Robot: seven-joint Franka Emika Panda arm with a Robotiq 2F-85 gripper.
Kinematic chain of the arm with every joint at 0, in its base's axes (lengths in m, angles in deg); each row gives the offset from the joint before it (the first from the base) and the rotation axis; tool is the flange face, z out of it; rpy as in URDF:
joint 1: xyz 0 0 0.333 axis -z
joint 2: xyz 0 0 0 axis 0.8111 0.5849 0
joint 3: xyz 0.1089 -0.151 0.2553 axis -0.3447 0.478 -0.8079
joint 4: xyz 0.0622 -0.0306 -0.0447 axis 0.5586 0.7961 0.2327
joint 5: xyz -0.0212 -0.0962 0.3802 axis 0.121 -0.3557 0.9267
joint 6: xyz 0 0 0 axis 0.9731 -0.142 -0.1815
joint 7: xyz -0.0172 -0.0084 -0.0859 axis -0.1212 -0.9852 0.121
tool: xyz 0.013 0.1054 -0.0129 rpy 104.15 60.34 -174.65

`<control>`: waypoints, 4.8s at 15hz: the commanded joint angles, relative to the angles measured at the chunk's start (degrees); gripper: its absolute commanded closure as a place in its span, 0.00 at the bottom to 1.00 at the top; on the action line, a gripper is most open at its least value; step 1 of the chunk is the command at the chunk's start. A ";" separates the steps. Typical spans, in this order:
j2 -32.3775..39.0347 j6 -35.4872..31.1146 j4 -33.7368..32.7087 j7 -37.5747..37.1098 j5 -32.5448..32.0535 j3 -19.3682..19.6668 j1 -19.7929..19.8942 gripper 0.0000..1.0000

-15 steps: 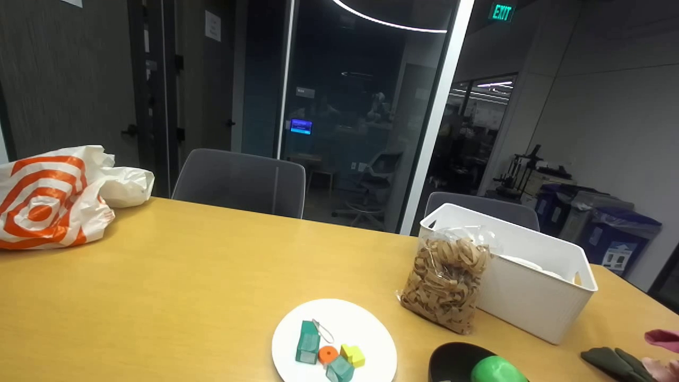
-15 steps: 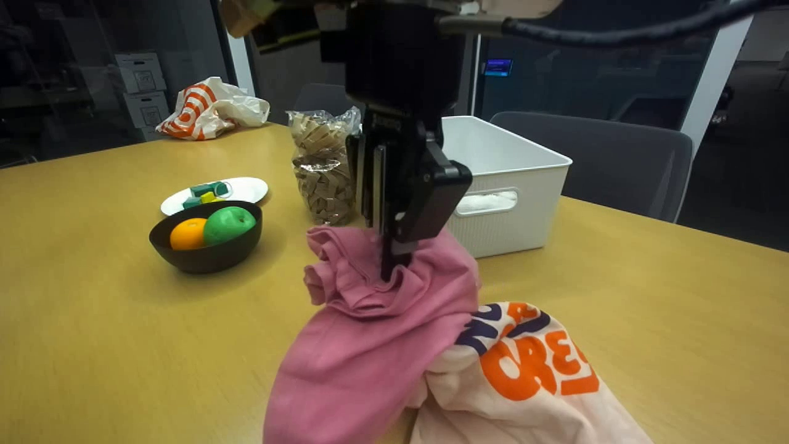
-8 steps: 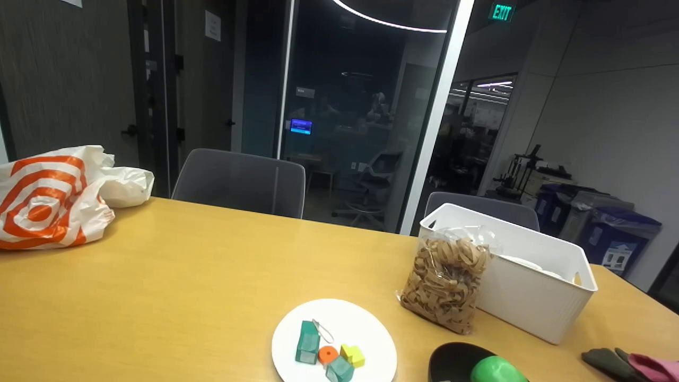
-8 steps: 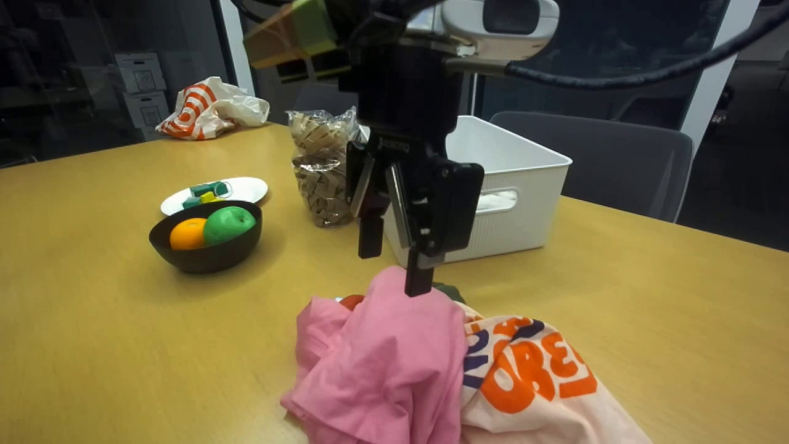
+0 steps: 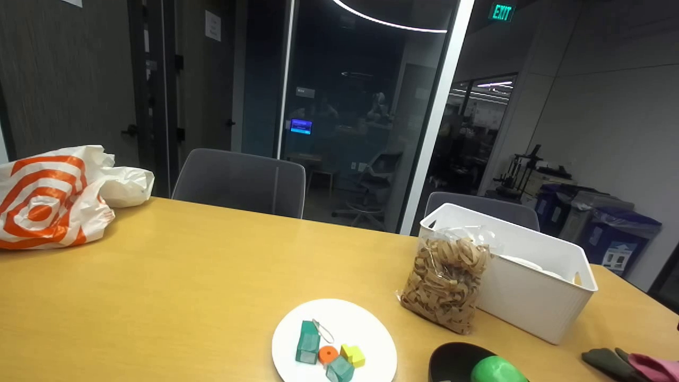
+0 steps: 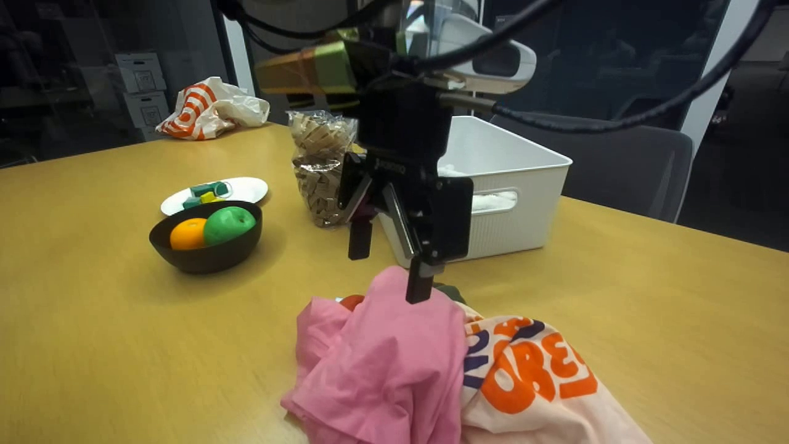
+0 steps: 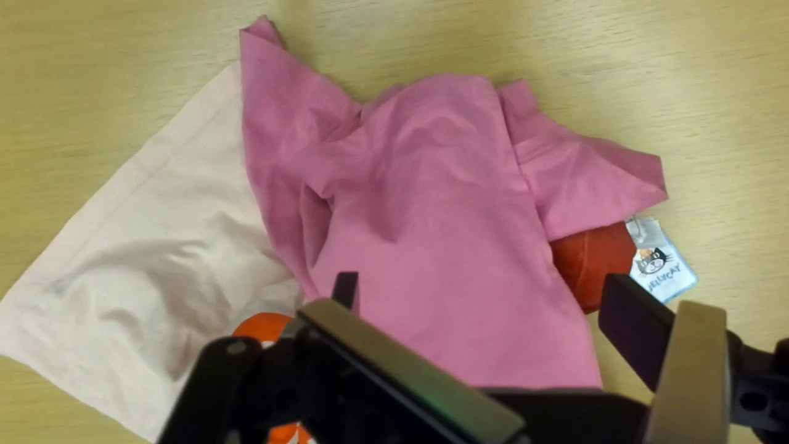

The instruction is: Remove the objects from the basket

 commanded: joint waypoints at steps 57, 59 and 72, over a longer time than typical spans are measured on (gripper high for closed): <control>1.77 47.96 -17.64 52.36 50.12 2.11 -13.07 0.99; 4.87 51.31 -17.91 49.74 51.66 1.91 -11.53 0.99; 13.21 19.05 -11.99 37.06 33.93 -2.00 -7.25 0.97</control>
